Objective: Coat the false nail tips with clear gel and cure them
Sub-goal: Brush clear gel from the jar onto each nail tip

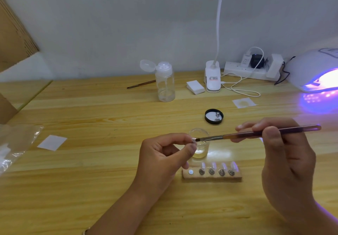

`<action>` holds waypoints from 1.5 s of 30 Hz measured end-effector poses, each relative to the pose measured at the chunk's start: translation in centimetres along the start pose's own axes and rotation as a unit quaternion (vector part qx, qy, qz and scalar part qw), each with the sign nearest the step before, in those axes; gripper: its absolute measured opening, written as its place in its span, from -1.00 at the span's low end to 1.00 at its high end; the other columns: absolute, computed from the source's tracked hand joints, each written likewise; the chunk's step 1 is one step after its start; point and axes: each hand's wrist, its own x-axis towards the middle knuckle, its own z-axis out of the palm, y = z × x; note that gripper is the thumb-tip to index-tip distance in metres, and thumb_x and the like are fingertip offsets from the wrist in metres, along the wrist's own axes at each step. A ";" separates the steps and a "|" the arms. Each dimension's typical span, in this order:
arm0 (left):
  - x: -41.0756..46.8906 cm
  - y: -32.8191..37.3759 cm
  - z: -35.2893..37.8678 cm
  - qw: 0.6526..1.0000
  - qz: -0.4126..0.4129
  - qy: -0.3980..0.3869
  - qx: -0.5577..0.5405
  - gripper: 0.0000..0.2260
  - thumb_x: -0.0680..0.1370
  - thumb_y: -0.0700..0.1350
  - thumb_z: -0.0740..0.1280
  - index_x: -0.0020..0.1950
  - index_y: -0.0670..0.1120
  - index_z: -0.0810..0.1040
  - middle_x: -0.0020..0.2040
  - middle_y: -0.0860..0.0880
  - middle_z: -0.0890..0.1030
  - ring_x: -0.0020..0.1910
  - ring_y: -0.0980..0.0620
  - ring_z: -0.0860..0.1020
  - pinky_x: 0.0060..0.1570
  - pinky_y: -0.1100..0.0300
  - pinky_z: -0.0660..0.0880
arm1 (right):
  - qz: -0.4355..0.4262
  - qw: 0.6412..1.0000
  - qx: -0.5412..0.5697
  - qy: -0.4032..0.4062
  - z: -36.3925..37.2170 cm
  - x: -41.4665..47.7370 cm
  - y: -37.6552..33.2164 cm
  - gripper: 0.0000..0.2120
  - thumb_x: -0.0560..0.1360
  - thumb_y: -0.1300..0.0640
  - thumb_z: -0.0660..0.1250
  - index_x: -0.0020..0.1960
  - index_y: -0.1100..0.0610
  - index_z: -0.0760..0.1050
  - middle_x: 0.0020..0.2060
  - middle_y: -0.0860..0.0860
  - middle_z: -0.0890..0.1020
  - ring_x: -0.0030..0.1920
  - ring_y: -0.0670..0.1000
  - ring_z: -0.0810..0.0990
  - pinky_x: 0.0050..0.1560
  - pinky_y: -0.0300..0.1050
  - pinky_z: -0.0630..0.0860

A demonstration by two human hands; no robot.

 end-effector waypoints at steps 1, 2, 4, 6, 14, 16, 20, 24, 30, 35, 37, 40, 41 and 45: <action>0.0 0.1 0.0 1.000 0.001 -0.002 -0.002 -0.91 0.40 -0.22 0.54 -0.19 -0.04 0.73 -0.45 -0.10 0.63 -0.55 0.09 0.53 -0.42 0.40 0.39 | 0.002 1.000 -0.004 0.006 -0.1 0.0 0.0 -0.85 0.64 0.17 0.11 -0.01 0.12 0.44 -0.14 0.04 0.64 -0.15 0.02 0.68 0.01 -0.21 0.55; 0.0 0.1 0.0 1.000 0.001 -0.003 -0.003 -0.92 0.39 -0.21 0.54 -0.19 -0.05 0.73 -0.42 -0.12 0.64 -0.55 0.09 0.53 -0.43 0.40 0.38 | 0.005 1.000 -0.009 0.014 -0.2 0.1 0.1 -0.85 0.64 0.17 0.10 -0.01 0.12 0.44 -0.16 0.06 0.63 -0.15 0.01 0.68 0.02 -0.22 0.54; 0.0 0.2 0.0 1.000 -0.003 -0.003 -0.008 -0.94 0.36 -0.17 0.53 -0.19 -0.06 0.72 -0.39 -0.14 0.65 -0.55 0.09 0.52 -0.44 0.40 0.37 | 0.003 1.000 -0.018 0.025 -0.3 0.2 0.1 -0.84 0.64 0.17 0.10 -0.02 0.12 0.43 -0.17 0.12 0.62 -0.15 0.00 0.68 0.02 -0.23 0.54; 0.0 0.2 0.1 1.000 -0.006 -0.004 -0.013 -0.94 0.35 -0.15 0.51 -0.20 -0.06 0.72 -0.38 -0.14 0.66 -0.56 0.08 0.52 -0.45 0.39 0.37 | -0.005 1.000 -0.017 0.017 -0.2 0.1 0.0 -0.84 0.64 0.18 0.09 -0.01 0.12 0.43 -0.16 0.11 0.62 -0.14 0.02 0.68 0.01 -0.23 0.54; 0.1 0.2 -0.1 0.999 -0.011 -0.029 -0.012 -0.97 0.37 -0.20 0.48 -0.21 -0.10 0.70 -0.25 -0.10 0.71 -0.56 0.06 0.52 -0.48 0.38 0.37 | -0.009 0.998 -0.048 0.029 -0.7 0.2 0.4 -0.83 0.65 0.16 0.10 -0.01 0.21 0.42 -0.16 0.08 0.62 -0.13 -0.04 0.68 0.03 -0.23 0.53; 0.2 0.3 -0.5 0.999 -0.016 -0.047 0.000 -0.95 0.37 -0.22 0.48 -0.23 -0.08 0.69 -0.24 -0.11 0.71 -0.56 0.07 0.53 -0.48 0.38 0.38 | -0.010 0.998 -0.048 0.038 -0.9 0.4 0.6 -0.84 0.65 0.16 0.10 0.00 0.14 0.44 -0.16 0.10 0.62 -0.13 -0.02 0.68 0.05 -0.23 0.52; 0.5 0.9 -1.8 0.989 -0.039 -0.117 0.084 -0.90 0.36 -0.23 0.50 -0.26 -0.02 0.69 -0.28 -0.03 0.70 -0.47 0.09 0.57 -0.39 0.30 0.43 | -0.001 0.998 -0.048 0.035 -0.9 0.6 1.0 -0.83 0.67 0.14 0.11 0.02 0.18 0.43 -0.15 0.05 0.63 -0.15 0.05 0.68 0.04 -0.11 0.54; 0.7 1.2 -2.7 0.969 -0.039 -0.175 0.169 -0.90 0.36 -0.24 0.54 -0.22 -0.04 0.73 -0.23 0.06 0.67 -0.36 0.14 0.44 -0.37 0.36 0.34 | 0.005 0.997 -0.063 0.037 -0.9 0.7 1.0 -0.83 0.66 0.08 0.12 0.01 0.09 0.46 -0.18 -0.10 0.67 -0.14 0.06 0.69 0.10 0.13 0.55; 0.7 0.7 -2.5 0.954 -0.068 -0.228 0.180 -0.91 0.41 -0.24 0.55 -0.13 -0.09 0.75 -0.34 0.08 0.63 -0.35 0.13 0.34 -0.37 0.36 0.26 | 0.020 0.997 -0.074 0.022 -0.8 0.4 1.1 -0.72 0.65 0.00 0.14 0.03 0.21 0.44 -0.19 -0.03 0.69 -0.10 0.09 0.69 0.17 0.27 0.51; 0.9 0.3 -2.3 0.954 -0.061 -0.227 0.188 -0.90 0.40 -0.22 0.56 -0.10 -0.12 0.74 -0.17 -0.26 0.64 -0.30 -0.03 0.33 -0.30 0.19 0.26 | 0.035 0.995 -0.090 0.023 -0.6 0.5 1.1 -0.72 0.63 -0.02 0.14 0.02 0.19 0.46 -0.20 -0.05 0.69 -0.11 0.04 0.70 0.13 0.11 0.54; 1.0 0.1 -2.4 0.953 -0.055 -0.224 0.195 -0.90 0.40 -0.21 0.56 -0.10 -0.11 0.75 -0.21 -0.20 0.63 -0.32 -0.02 0.33 -0.31 0.20 0.25 | 0.038 0.995 -0.095 0.021 -0.5 0.6 1.2 -0.76 0.63 -0.02 0.15 0.01 0.13 0.47 -0.19 -0.07 0.69 -0.11 0.03 0.69 0.11 0.05 0.55; 1.1 -0.2 -2.3 0.950 -0.043 -0.224 0.213 -0.89 0.39 -0.19 0.57 -0.13 -0.03 0.74 -0.22 -0.05 0.63 -0.35 0.08 0.36 -0.31 0.24 0.30 | 0.034 0.994 -0.102 0.018 -0.4 0.5 1.1 -0.80 0.63 -0.03 0.15 0.00 0.06 0.47 -0.19 -0.11 0.68 -0.12 0.02 0.70 0.08 0.01 0.55; 1.1 -0.3 -2.2 0.949 -0.035 -0.220 0.225 -0.87 0.37 -0.17 0.57 -0.13 0.01 0.74 -0.23 0.01 0.62 -0.35 0.12 0.37 -0.31 0.26 0.31 | 0.033 0.994 -0.104 0.014 -0.4 0.5 1.1 -0.81 0.63 -0.03 0.15 0.00 0.05 0.47 -0.19 -0.12 0.68 -0.12 0.02 0.70 0.08 0.00 0.55; 0.6 -0.9 -1.4 0.941 0.006 -0.187 0.281 -0.82 0.27 0.01 0.54 -0.16 0.15 0.67 -0.22 0.14 0.56 -0.34 0.23 0.41 -0.28 0.31 0.33 | 0.029 0.992 -0.121 0.001 -0.1 0.9 1.4 -0.78 0.62 -0.05 0.18 -0.01 0.07 0.49 -0.22 -0.10 0.68 -0.13 -0.03 0.69 0.05 -0.17 0.53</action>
